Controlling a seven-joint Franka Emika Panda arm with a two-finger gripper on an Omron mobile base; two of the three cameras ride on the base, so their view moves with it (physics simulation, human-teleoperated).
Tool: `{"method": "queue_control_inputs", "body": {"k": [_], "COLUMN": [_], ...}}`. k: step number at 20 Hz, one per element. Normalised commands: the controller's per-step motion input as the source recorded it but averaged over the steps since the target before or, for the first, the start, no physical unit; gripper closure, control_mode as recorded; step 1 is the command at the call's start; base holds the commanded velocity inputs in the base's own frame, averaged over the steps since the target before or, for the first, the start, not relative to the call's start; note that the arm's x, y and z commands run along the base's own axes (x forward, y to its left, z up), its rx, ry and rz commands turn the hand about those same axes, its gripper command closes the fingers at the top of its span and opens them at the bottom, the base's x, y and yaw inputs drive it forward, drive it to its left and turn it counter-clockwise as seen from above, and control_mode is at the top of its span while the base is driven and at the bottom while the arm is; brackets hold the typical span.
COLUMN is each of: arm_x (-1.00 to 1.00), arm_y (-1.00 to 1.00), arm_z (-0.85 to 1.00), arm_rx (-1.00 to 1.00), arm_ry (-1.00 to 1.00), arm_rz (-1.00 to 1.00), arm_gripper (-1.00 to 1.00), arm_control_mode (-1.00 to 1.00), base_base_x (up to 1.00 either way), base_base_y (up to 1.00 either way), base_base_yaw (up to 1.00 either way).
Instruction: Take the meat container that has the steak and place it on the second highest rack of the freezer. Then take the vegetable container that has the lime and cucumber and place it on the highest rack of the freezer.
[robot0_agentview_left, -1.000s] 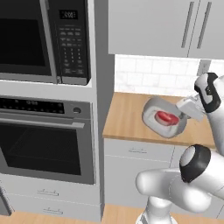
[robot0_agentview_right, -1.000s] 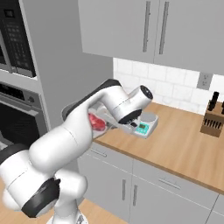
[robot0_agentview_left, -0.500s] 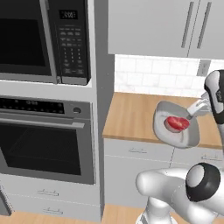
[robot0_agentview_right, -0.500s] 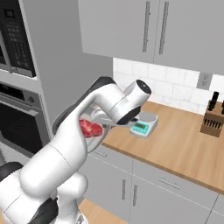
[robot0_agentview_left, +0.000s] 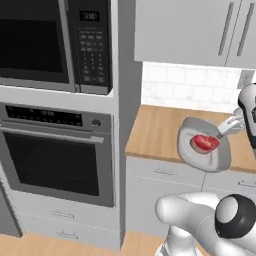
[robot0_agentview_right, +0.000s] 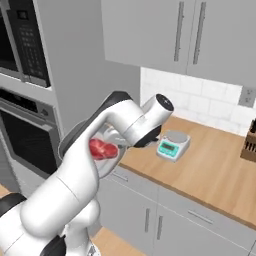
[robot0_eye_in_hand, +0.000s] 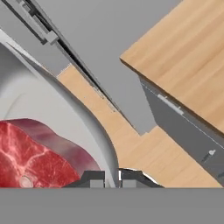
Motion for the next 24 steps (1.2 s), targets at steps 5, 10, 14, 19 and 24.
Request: {"method": "queue_control_inputs", "body": {"k": [5,10,14,19,24], "arm_x": [0.00,0.00,0.00,0.00,0.00], "arm_y": [0.00,0.00,0.00,0.00,0.00], "arm_z": [0.00,0.00,0.00,0.00,0.00], "arm_rx": [0.00,0.00,0.00,0.00,0.00], "arm_ry": [0.00,0.00,0.00,0.00,0.00], "arm_rz": [0.00,0.00,0.00,0.00,0.00], "arm_gripper": [1.00,1.00,1.00,1.00,1.00], "arm_control_mode": [1.00,1.00,1.00,1.00,1.00], "base_base_x": [0.00,0.00,0.00,0.06,0.24], "base_base_y": [0.02,0.00,0.01,0.10,0.37], "base_base_yaw": [0.70,0.77,0.87,0.87,0.54]}}
